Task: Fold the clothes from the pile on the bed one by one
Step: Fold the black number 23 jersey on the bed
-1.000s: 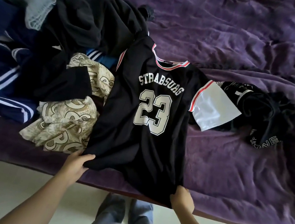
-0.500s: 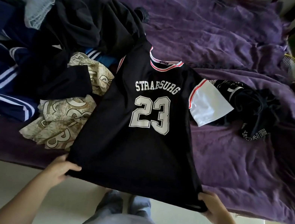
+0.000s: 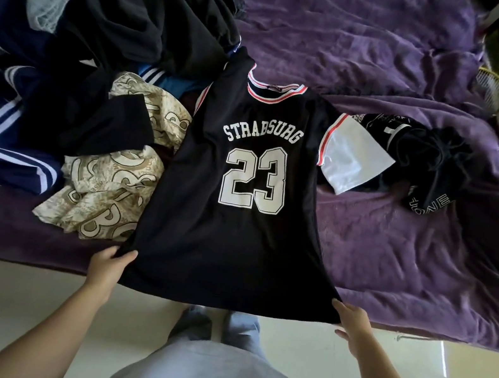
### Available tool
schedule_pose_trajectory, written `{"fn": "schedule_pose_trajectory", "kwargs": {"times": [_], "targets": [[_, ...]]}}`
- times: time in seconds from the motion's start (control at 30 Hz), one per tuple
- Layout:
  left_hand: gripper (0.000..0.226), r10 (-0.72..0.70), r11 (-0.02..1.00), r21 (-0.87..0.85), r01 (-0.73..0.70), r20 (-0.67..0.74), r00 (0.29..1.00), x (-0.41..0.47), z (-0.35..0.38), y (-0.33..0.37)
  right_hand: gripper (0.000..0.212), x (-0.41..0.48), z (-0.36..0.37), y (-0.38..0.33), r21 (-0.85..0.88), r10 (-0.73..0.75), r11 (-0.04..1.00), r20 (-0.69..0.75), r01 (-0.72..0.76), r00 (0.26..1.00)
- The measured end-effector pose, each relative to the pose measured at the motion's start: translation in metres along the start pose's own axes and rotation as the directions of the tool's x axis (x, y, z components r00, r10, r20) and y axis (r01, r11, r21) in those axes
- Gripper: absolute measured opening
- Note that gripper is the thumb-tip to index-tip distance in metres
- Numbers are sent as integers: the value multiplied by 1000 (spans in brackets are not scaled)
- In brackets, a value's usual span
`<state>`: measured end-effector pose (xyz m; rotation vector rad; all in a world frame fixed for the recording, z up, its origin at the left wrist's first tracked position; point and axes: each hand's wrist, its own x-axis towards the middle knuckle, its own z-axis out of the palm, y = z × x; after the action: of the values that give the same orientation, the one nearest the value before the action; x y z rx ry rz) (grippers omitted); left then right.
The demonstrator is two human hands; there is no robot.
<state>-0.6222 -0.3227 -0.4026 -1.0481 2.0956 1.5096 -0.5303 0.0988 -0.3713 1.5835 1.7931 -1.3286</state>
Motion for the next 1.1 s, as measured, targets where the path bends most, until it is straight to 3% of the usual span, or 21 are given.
{"fn": "schedule_pose_trajectory", "kwargs": {"times": [0.07, 0.13, 0.23, 0.3, 0.37, 0.47, 0.53, 0.6, 0.67, 0.87, 1.1], "targets": [[10, 2, 1000, -21, -2, -22, 1000, -1, 1, -3, 8, 1, 1, 5, 69, -22, 997, -29, 24, 999], [20, -17, 1000, -25, 15, -66, 998, 1, 1, -7, 4, 1, 1, 11, 196, 14, 981, -49, -4, 999], [32, -27, 999, 28, 30, -108, 994, 3, -3, -14, 17, 4, -2, 22, 273, 72, 961, -110, -40, 991], [34, -64, 994, 77, 74, -122, 990, 6, -9, -24, 23, 8, -4, 29, 174, 72, 984, -140, -47, 988], [32, -94, 982, 151, 118, -153, 984, 5, -15, -33, 23, 12, -5, 34, -81, 23, 996, -186, -39, 982], [29, -103, 935, 323, 145, -143, 984, 3, -14, -31, 10, 5, -2, 27, -349, -63, 937, -218, -17, 974], [50, -84, 885, 446, 134, -129, 988, 5, -8, -16, 55, 3, 2, 15, -476, -82, 880, -182, -15, 980], [63, -17, 826, 556, 95, -145, 989, 4, 0, 7, 66, 0, 6, -5, -484, -111, 875, -198, 1, 974], [62, 82, 796, 604, 23, -145, 986, 4, 12, 32, 60, -1, 12, -32, -452, -153, 891, -211, 42, 965], [55, 266, 775, 598, -205, -14, 964, 7, 59, 109, 55, 4, 13, -107, -403, -265, 895, -135, 191, 955], [56, 272, 772, 589, -239, 35, 962, 12, 115, 177, 43, 35, -2, -174, -299, -295, 914, -26, 274, 955]]}}
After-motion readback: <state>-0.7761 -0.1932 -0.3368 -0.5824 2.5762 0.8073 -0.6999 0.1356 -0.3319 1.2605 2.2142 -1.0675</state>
